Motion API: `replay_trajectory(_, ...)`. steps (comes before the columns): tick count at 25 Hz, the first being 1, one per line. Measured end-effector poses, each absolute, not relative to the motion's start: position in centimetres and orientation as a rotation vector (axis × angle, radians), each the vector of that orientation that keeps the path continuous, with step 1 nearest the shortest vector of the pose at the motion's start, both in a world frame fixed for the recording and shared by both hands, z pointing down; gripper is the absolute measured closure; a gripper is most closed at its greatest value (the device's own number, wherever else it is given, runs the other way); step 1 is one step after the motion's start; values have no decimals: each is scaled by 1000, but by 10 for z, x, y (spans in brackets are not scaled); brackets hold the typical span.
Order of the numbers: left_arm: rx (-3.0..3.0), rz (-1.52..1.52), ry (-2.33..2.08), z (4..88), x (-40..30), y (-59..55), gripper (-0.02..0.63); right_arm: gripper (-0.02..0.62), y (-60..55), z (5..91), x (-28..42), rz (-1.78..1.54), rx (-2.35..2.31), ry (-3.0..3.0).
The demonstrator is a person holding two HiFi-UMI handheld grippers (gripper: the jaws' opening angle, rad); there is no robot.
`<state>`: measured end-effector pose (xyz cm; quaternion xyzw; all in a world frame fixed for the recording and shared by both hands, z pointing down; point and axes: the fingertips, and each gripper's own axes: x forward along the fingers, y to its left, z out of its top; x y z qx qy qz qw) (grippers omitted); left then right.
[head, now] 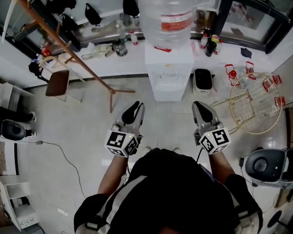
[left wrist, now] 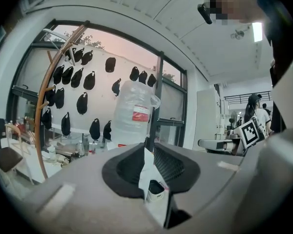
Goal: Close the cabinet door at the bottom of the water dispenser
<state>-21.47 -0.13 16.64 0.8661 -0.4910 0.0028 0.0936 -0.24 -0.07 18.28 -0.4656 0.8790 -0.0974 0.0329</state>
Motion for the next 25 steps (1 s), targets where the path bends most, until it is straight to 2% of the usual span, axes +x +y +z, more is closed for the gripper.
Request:
replay_trajectory(1, 2583, 16, -1452, 165, -220, -2, 541, 589, -1, 181, -11, -280, -1429, 2715)
replay_trajectory(25, 2522, 14, -1481, 201, -280, 14, 548, 589, 21, 205, -60, -279, -1428, 2816)
